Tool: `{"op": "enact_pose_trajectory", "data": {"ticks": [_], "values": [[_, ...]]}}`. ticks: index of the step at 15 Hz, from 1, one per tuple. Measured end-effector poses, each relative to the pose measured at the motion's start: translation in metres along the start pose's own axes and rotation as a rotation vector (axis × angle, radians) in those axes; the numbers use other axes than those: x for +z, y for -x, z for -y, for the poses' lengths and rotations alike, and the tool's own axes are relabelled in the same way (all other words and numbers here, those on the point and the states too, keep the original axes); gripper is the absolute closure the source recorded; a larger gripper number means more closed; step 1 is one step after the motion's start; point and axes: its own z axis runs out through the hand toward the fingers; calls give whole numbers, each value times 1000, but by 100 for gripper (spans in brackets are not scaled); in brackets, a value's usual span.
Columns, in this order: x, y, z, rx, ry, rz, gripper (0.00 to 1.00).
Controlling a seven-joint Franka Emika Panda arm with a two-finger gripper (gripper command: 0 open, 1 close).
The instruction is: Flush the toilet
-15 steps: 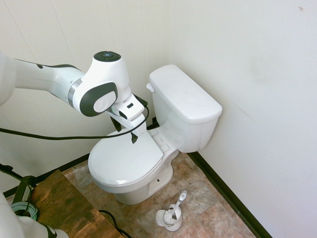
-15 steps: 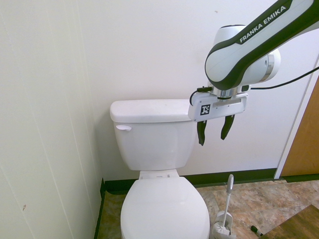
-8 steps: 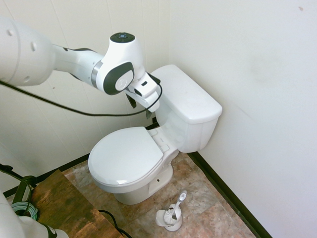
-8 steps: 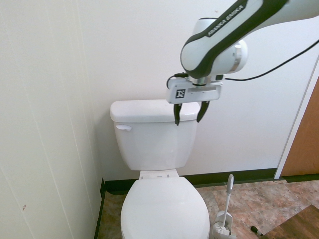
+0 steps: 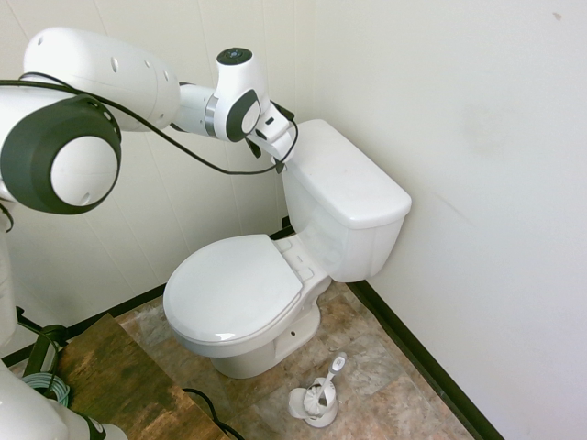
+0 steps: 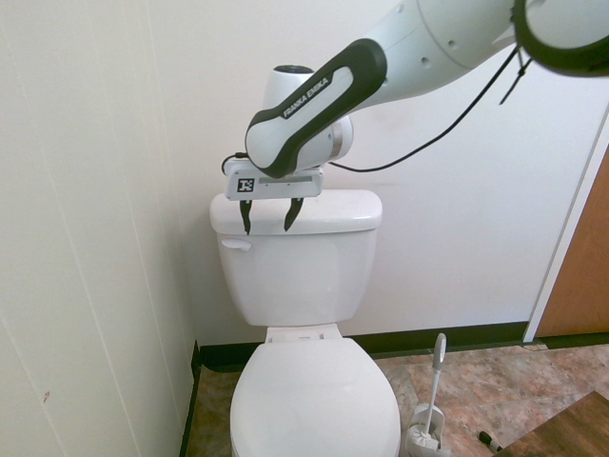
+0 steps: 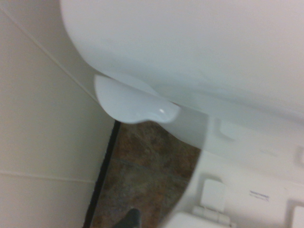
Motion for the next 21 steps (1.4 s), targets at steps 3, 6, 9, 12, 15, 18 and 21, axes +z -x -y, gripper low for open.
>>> {"op": "enact_pose_trajectory", "data": {"ticks": [3, 6, 9, 12, 15, 18, 21], "values": [[15, -1, 30, 31, -25, -8, 100], [19, -7, 49, 100, -43, 11, 100], [22, -7, 59, 139, -40, 21, 100], [25, -7, 61, 164, -35, 33, 100], [32, -10, 58, 187, -28, 40, 100], [39, -10, 56, 199, -28, 47, 100], [41, -12, 56, 212, -44, 50, 100]]}}
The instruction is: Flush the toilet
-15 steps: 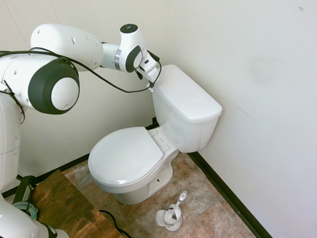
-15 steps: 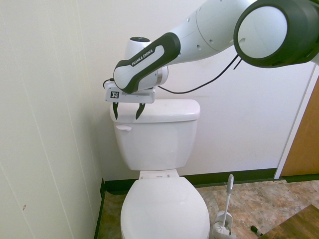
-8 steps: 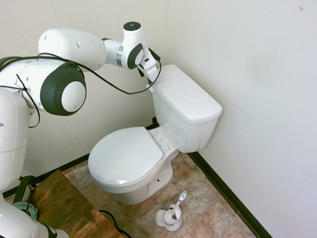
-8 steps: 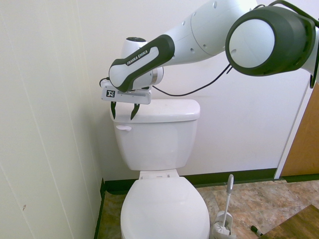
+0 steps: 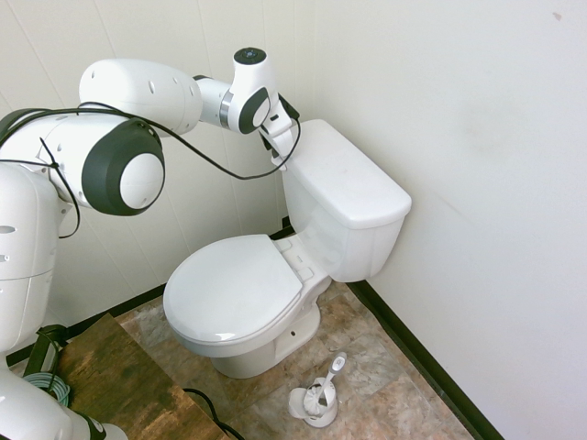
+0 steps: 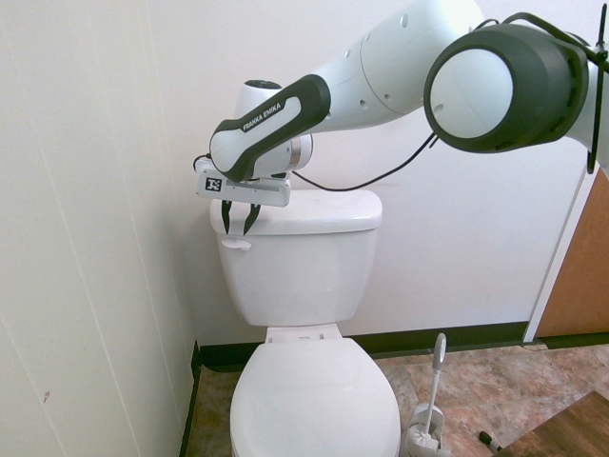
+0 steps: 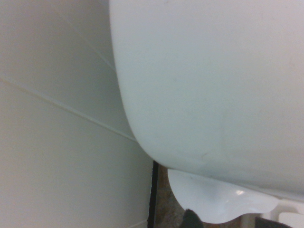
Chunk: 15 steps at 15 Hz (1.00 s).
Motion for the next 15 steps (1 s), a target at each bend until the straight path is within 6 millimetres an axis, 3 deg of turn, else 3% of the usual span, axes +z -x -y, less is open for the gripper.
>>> {"op": "enact_pose_trajectory", "data": {"ticks": [6, 15], "values": [[2, 0, 3, 8, -38, 1, 100], [47, -4, -6, 18, -29, 4, 100]]}}
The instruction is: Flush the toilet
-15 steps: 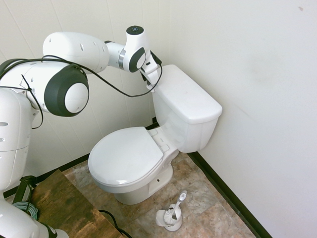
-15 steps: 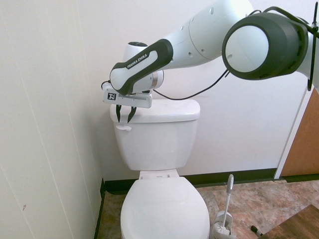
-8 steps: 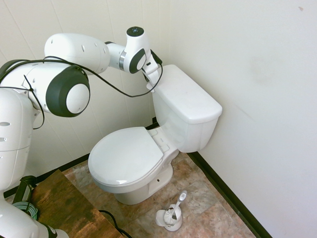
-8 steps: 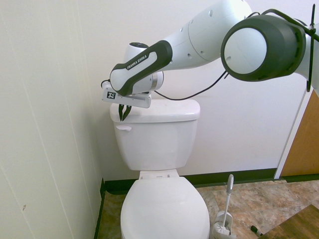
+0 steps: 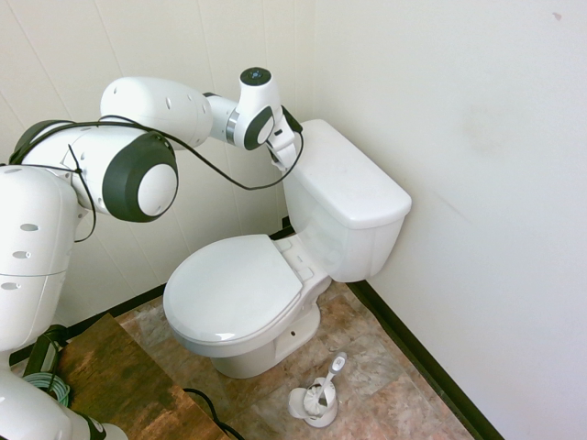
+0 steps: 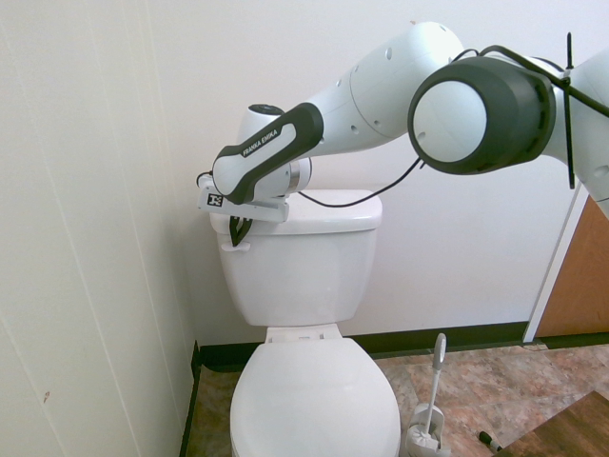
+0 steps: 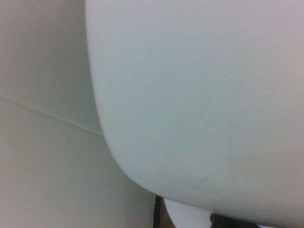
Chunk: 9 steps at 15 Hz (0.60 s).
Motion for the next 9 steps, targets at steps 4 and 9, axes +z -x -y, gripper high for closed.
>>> {"op": "enact_pose_trajectory", "data": {"ticks": [4, 9], "values": [[13, 4, 0, -3, 2, 5, 100], [8, 3, 4, -3, -9, -1, 100]]}}
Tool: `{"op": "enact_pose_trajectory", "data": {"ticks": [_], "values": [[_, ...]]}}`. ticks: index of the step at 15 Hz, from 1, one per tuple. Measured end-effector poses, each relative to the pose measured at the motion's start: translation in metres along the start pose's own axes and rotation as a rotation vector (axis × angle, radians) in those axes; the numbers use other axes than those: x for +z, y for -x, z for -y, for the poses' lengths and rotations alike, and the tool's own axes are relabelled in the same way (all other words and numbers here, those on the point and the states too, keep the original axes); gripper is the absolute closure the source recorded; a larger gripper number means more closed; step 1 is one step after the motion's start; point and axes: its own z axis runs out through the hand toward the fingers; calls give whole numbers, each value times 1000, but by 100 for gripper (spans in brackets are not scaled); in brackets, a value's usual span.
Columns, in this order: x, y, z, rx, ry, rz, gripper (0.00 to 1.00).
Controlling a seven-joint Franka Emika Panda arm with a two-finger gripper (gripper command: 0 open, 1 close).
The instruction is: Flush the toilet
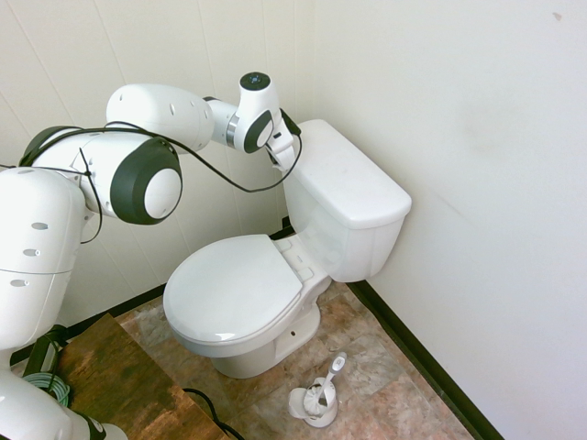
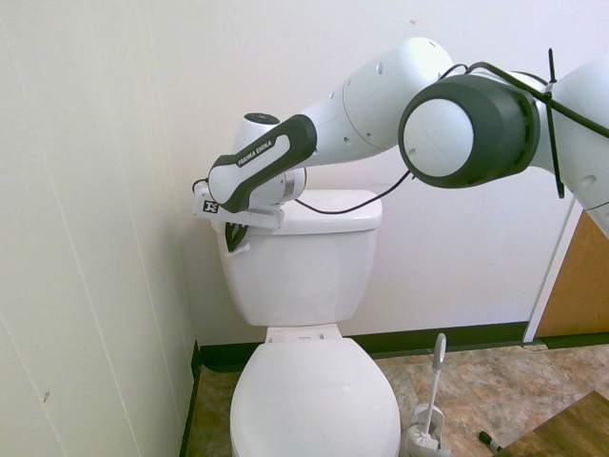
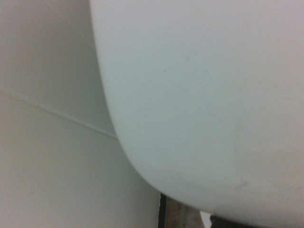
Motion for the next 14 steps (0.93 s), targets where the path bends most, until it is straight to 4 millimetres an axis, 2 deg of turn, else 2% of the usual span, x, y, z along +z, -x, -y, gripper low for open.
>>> {"op": "enact_pose_trajectory", "data": {"ticks": [4, 6, 10, 14], "values": [[-31, 6, 9, -22, 18, -28, 100], [-50, 11, 6, -34, 38, -39, 100], [-88, 24, -18, -69, 88, -53, 100], [-132, 39, -54, -113, 136, -40, 100]]}}
